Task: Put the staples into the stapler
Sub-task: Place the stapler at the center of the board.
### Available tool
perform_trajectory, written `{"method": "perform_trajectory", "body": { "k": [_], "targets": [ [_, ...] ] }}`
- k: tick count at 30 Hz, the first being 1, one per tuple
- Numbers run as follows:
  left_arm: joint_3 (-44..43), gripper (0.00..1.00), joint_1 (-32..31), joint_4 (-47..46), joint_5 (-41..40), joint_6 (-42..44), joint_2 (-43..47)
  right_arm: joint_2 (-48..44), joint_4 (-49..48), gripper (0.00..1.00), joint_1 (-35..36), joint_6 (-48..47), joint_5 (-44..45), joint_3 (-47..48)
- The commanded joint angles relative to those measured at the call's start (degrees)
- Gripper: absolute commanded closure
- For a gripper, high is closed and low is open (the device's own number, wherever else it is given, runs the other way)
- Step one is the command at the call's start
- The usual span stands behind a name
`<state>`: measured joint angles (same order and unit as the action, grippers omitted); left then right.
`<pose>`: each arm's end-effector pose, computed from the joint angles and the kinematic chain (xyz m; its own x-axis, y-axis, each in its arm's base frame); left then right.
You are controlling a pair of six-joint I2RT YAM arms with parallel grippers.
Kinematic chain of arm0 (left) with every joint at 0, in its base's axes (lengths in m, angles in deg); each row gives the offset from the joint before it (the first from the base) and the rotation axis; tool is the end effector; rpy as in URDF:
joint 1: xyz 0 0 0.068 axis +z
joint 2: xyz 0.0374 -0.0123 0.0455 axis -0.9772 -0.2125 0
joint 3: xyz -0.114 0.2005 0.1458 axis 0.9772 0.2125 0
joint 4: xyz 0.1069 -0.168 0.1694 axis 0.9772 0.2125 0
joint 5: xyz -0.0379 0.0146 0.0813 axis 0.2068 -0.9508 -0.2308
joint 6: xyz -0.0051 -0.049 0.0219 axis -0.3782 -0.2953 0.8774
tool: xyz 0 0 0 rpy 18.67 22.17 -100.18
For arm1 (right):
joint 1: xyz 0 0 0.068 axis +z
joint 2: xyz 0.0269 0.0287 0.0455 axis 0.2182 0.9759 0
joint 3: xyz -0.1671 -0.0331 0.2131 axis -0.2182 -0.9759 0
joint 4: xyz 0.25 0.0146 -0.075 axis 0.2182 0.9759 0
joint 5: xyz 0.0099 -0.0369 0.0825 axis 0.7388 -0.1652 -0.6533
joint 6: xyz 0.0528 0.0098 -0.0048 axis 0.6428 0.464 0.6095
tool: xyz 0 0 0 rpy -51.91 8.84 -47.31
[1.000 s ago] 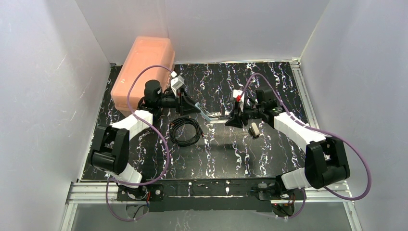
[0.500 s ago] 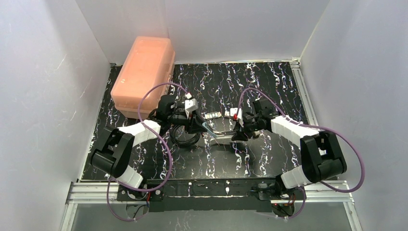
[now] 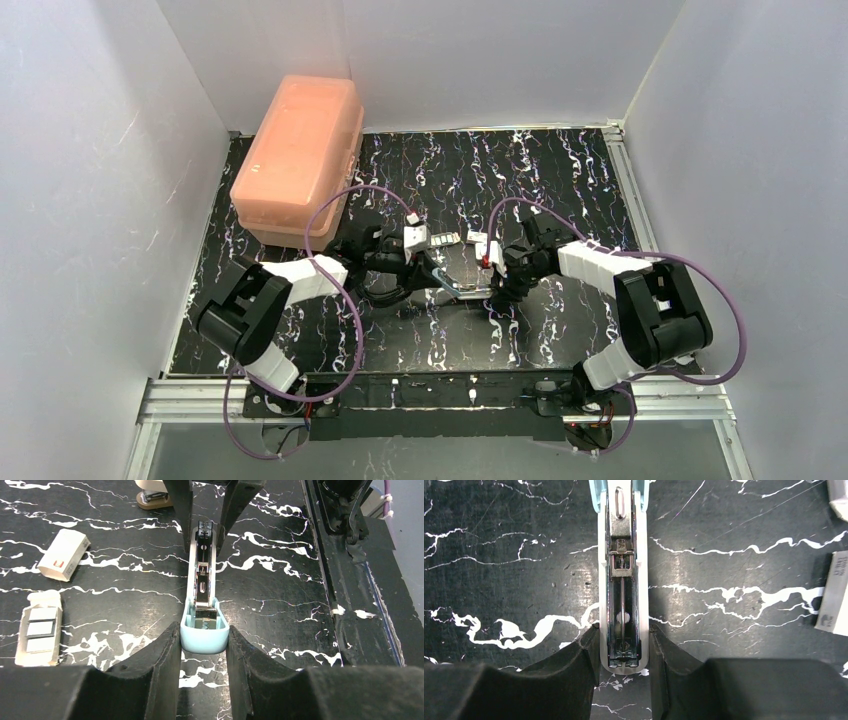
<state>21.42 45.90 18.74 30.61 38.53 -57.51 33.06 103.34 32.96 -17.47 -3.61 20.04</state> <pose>0.2514 -0.1910 0.1930 -0.0401 0.1992 -0.9791 0.9992 0.0104 -0.0388 0.2382 0.1128 0.1564 0.0327 -0.7081 -0.7054 -0.9979 0.0160 -0.0623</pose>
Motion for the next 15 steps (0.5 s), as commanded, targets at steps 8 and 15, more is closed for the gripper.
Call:
{"method": "perform_trajectory", "body": {
  "k": [8,15],
  "targets": [
    [1.2,1.00,-3.0,1.4,0.1,3.2,-0.4,3.9,2.6,0.78,-1.2,-0.6,10.4,1.5],
    [-0.4,1.00,-3.3,1.4,-0.9,2.2,-1.0,4.8,2.4,0.68,0.4,0.4,12.7,1.7]
  ]
}}
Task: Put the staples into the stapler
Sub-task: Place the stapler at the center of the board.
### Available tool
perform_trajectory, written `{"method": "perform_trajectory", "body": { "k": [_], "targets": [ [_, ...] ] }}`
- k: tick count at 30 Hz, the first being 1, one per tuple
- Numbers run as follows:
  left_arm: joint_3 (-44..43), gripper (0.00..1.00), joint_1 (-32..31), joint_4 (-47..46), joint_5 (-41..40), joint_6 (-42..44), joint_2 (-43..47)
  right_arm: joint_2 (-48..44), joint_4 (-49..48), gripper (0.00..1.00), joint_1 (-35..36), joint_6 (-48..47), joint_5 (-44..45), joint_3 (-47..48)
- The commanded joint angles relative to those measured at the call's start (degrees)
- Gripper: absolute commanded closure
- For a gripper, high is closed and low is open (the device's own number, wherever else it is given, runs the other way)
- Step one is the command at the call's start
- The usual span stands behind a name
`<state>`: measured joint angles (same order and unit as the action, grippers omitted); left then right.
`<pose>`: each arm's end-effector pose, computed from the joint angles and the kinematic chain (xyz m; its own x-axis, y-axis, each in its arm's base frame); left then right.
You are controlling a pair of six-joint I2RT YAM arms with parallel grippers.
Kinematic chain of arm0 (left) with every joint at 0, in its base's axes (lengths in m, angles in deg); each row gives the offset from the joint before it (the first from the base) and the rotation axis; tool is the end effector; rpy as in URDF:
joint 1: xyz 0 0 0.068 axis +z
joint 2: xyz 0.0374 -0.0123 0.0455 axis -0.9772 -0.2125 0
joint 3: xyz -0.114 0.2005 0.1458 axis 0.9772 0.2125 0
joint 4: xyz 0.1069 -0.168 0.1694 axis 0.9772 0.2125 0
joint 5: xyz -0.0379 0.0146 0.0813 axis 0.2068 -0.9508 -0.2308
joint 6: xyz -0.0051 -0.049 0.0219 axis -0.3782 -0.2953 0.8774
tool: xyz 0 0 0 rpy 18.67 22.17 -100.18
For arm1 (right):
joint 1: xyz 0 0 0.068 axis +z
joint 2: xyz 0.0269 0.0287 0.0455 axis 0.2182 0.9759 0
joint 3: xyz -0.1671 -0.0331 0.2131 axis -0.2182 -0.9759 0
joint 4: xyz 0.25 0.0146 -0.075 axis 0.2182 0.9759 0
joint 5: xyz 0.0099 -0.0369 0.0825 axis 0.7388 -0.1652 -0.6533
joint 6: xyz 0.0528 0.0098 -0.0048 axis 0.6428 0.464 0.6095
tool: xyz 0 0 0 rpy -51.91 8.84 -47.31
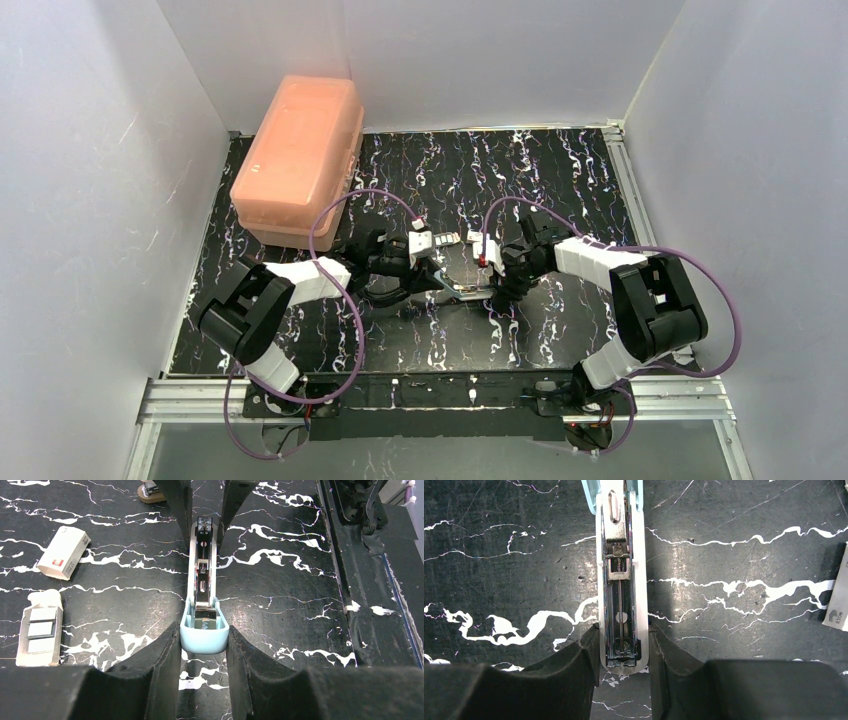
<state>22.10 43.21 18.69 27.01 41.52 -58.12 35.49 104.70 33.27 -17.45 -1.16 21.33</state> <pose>0.2432 -0.2017 0.1859 0.0043 0.2301 -0.9732 0.9999 0.0111 0.0070 0.2426 0.1147 0.1500 0.0063 -0.7444 -0.6677 -0.9991 0.0240 -0.0362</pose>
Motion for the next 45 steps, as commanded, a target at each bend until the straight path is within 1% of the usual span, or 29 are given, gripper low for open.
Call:
{"method": "perform_trajectory", "body": {
  "k": [1,5,15,21,29,34,38,45],
  "targets": [
    [-1.1,1.00,-0.6,1.4,2.6,-0.8,-0.4,2.6,1.2,0.67,0.3,0.4,10.6,0.5],
    [-1.2,1.00,-0.6,1.5,2.2,-0.5,-0.4,3.0,1.1,0.63,0.9,0.8,11.7,0.7],
    [-1.2,1.00,-0.6,2.4,1.8,0.4,0.2,4.6,1.0,0.46,1.9,2.0,13.1,1.5],
    [-0.9,1.00,-0.6,2.4,1.7,0.9,0.3,5.1,1.9,0.41,1.8,1.5,12.4,1.8],
    [-2.0,1.00,-0.6,3.3,1.0,1.1,0.1,4.9,4.2,0.32,2.5,0.9,10.1,2.8],
    [-3.2,1.00,-0.6,4.1,0.3,1.1,-0.3,4.4,7.0,0.32,3.2,0.5,7.7,3.8],
    [-4.3,1.00,-0.9,4.8,-0.4,1.0,-0.6,3.7,8.3,0.35,3.5,0.9,5.5,4.0],
    [-5.1,1.00,-1.5,6.1,-1.9,1.4,-0.8,3.4,11.7,0.37,3.6,1.7,0.4,6.1]
  ]
}}
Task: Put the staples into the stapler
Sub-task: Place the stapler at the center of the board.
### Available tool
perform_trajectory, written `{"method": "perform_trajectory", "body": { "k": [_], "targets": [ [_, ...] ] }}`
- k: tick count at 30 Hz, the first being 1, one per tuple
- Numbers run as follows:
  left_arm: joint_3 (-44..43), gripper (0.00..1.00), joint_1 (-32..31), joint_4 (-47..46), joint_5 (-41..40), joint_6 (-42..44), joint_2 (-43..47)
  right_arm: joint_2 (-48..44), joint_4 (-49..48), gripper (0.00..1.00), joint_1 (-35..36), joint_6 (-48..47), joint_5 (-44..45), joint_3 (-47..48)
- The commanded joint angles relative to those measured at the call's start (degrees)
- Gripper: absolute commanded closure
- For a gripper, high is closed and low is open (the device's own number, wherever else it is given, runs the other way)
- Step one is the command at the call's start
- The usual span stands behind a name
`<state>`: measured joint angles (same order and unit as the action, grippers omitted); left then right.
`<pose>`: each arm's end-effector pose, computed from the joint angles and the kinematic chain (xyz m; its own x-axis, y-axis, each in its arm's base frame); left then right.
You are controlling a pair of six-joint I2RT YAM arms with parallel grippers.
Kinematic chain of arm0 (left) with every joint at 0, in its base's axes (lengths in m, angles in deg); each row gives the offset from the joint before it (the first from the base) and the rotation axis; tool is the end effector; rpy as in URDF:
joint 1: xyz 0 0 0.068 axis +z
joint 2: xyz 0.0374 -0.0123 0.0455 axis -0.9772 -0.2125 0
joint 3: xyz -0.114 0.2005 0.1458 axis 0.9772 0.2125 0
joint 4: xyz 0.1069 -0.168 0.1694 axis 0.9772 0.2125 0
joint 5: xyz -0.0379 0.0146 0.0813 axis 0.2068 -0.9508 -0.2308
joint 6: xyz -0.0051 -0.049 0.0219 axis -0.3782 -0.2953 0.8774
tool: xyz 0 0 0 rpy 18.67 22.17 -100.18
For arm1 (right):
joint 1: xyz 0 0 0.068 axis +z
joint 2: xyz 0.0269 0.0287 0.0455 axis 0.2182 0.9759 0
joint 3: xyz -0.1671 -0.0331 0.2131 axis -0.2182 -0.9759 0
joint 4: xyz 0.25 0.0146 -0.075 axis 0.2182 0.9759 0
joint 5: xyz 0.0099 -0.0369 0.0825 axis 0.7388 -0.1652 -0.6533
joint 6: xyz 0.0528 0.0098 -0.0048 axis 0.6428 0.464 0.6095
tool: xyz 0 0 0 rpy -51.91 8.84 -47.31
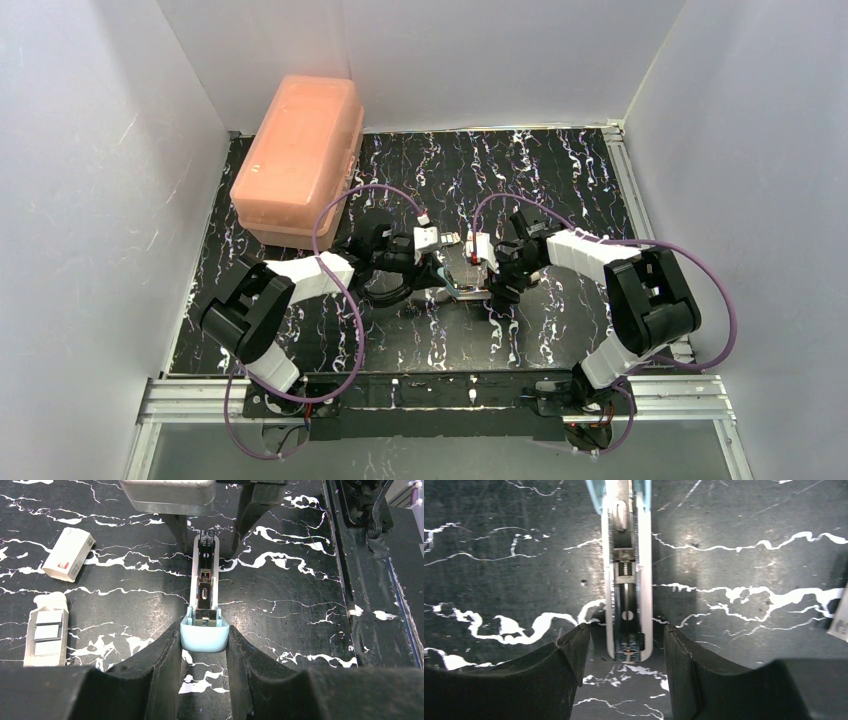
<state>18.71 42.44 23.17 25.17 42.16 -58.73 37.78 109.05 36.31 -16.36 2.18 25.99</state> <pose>0.2489 -0.2100 0.1926 -0.0051 0.2568 -0.9665 0.9997 0.0244 0.0012 0.2486 0.1310 0.1566 0.0059 -0.7851 -0.6193 -0.9999 0.0032 -0.0136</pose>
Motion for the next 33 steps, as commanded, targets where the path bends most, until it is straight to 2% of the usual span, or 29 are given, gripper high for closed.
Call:
{"method": "perform_trajectory", "body": {
  "k": [1,8,20,25,33],
  "targets": [
    [-1.8,1.00,-0.8,1.7,-0.1,0.9,-0.2,1.0,7.5,0.38,0.5,0.9,-3.5,1.7],
    [-1.9,1.00,-1.0,2.6,-0.7,1.6,-0.1,-0.2,6.8,0.46,0.5,3.2,-5.5,2.8],
    [-0.4,1.00,-1.2,3.2,-0.5,3.1,1.0,-0.1,2.5,0.80,0.5,5.8,-2.5,1.2],
    [1.3,1.00,-1.2,3.2,0.1,4.6,2.1,-0.9,1.1,0.85,0.5,5.9,0.8,-0.7],
    [4.4,1.00,-1.2,3.2,1.8,8.1,3.2,-0.8,-0.3,0.87,0.5,6.0,4.4,-2.7]
  ]
}}
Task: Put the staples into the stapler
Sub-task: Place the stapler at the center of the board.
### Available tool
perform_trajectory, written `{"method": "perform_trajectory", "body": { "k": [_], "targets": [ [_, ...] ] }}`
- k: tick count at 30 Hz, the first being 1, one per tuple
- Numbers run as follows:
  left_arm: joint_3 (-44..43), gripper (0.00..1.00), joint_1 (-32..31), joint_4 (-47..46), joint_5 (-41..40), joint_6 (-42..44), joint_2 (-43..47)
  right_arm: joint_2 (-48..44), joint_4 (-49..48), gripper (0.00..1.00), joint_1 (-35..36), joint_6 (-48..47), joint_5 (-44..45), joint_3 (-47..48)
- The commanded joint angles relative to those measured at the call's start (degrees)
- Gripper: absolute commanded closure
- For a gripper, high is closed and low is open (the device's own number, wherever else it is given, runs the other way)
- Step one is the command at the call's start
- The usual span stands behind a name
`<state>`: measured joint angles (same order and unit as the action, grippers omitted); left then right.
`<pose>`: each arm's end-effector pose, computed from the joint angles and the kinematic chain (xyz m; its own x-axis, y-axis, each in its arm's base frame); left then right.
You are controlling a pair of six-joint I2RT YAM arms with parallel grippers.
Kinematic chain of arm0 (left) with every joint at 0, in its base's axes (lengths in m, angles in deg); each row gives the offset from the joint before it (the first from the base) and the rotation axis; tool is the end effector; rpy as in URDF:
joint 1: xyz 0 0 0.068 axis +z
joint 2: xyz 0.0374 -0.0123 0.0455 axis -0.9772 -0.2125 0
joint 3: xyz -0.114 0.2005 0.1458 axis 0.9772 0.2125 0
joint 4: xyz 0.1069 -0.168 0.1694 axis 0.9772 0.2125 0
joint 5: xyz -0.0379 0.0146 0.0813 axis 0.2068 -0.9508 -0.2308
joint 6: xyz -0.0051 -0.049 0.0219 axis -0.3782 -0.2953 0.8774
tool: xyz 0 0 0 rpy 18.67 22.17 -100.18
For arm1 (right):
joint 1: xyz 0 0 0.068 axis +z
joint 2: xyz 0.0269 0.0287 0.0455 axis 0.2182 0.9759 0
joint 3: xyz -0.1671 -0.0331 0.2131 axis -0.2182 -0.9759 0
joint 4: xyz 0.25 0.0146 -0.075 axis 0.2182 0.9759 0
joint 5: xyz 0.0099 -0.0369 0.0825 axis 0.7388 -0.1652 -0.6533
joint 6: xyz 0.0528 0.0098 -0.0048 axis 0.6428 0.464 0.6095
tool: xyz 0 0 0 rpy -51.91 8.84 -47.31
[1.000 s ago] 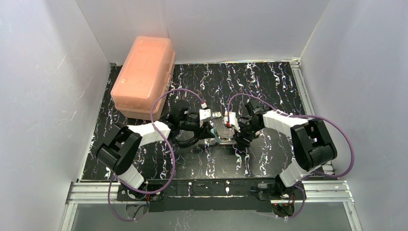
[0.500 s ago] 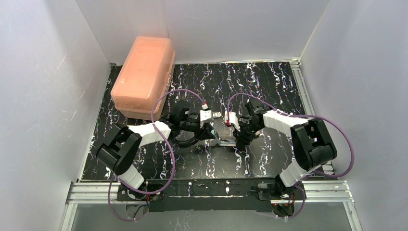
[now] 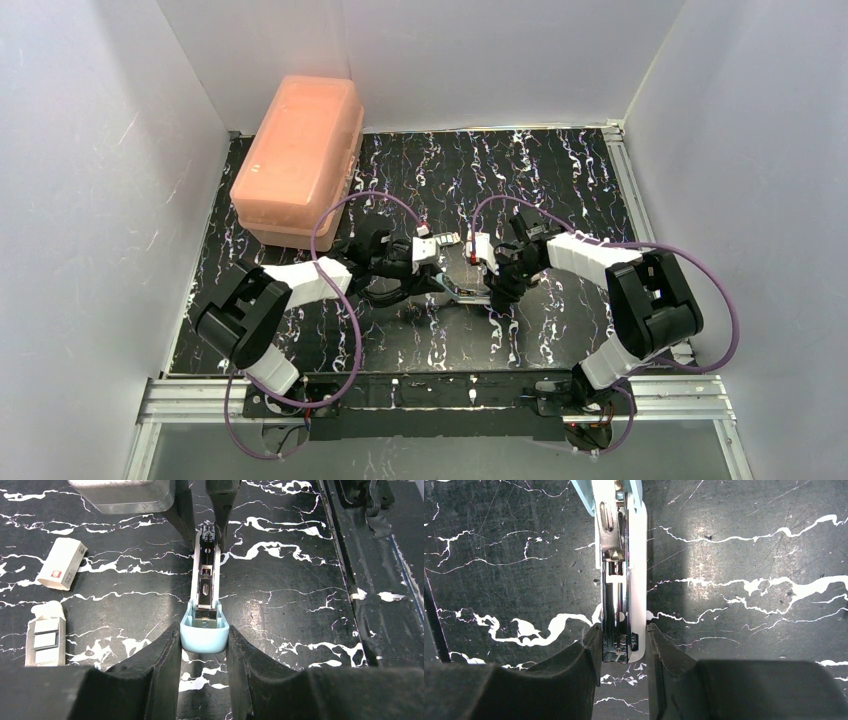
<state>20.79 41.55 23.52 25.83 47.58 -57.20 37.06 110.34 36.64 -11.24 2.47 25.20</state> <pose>0.2379 -0.2085 0.1896 0.0812 0.2608 -0.9620 0.9967 -0.0263 0.0770 0.2426 0.1300 0.1556 -0.0921 -0.7906 -0.6053 -0.9957 0.0698 0.0604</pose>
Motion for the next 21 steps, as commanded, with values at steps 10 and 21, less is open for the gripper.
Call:
{"method": "perform_trajectory", "body": {
  "k": [10,21],
  "targets": [
    [-1.4,0.77,-0.3,4.1,0.9,1.7,1.6,-0.6,-2.1,0.82,1.7,0.9,5.0,-1.4],
    [-3.7,0.61,-1.0,7.9,-0.2,3.9,1.1,-1.1,-3.0,0.83,2.8,1.6,6.3,-1.2]
  ]
}}
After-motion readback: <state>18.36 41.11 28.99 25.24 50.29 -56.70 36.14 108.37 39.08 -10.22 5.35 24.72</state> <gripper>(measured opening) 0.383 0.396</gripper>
